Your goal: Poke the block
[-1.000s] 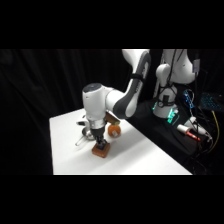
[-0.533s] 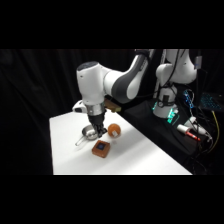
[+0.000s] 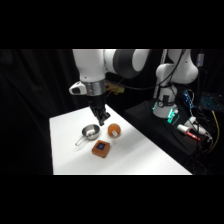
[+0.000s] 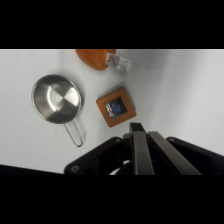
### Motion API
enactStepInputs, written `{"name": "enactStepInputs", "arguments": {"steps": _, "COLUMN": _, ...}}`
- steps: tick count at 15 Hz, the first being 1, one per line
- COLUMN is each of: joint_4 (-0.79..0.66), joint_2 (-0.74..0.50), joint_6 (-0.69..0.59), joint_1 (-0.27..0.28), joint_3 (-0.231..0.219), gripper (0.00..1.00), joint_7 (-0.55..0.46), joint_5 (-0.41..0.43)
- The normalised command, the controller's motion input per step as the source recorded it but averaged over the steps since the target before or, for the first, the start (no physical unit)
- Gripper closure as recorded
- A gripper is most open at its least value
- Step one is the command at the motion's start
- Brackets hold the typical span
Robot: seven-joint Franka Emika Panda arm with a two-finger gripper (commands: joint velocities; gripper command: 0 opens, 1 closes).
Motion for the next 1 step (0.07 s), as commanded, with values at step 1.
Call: {"name": "enactStepInputs", "arguments": {"steps": 1, "joint_4": 0.13, "joint_2": -0.10, "joint_6": -0.29, "joint_1": -0.032, "joint_3": 0.042, "gripper": 0.87, "joint_7": -0.08, "joint_5": 0.115}}
